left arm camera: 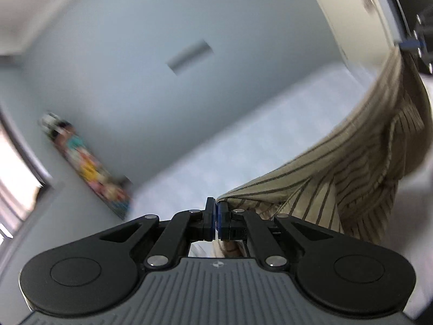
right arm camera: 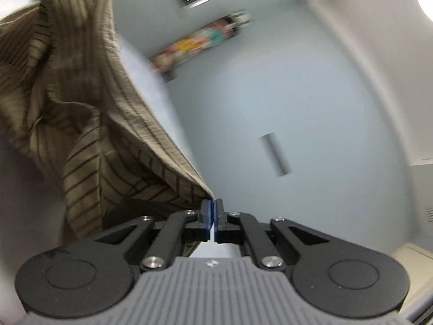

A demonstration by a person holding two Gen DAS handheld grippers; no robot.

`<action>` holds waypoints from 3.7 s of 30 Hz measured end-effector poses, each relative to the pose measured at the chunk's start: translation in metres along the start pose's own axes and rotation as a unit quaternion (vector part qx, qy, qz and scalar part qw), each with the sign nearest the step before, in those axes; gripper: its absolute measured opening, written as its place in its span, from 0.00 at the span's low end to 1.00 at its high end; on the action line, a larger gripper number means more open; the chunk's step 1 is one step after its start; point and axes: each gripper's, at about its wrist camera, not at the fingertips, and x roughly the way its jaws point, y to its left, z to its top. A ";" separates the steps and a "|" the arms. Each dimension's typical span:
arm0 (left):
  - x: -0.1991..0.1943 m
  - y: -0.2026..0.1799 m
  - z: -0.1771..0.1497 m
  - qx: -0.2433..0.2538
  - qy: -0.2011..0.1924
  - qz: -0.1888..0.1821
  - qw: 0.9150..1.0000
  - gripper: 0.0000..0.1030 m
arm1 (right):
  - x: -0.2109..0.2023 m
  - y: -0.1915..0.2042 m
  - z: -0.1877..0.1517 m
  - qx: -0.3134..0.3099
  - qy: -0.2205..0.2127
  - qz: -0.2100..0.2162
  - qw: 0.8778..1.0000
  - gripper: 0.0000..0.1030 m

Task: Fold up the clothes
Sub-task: 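Lift the shirt high with both grippers to hang it open, then lower the hanging shirt onto the bed and open both grippers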

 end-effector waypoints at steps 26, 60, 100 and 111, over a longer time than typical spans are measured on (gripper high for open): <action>-0.214 0.060 0.113 -0.046 -0.239 0.095 0.965 0.00 | -0.168 -0.162 0.128 0.116 -0.151 -0.242 0.951 0.02; -0.358 0.069 0.108 -0.067 -0.375 0.152 0.912 0.00 | -0.418 -0.199 0.114 0.122 -0.210 -0.356 0.902 0.02; 0.334 0.010 0.021 -0.015 0.078 -0.023 0.997 0.00 | 0.226 0.022 -0.139 0.135 0.127 0.020 0.982 0.02; 0.451 -0.046 0.012 -0.012 0.157 -0.029 0.987 0.00 | 0.421 0.106 -0.180 0.134 0.220 0.071 0.964 0.02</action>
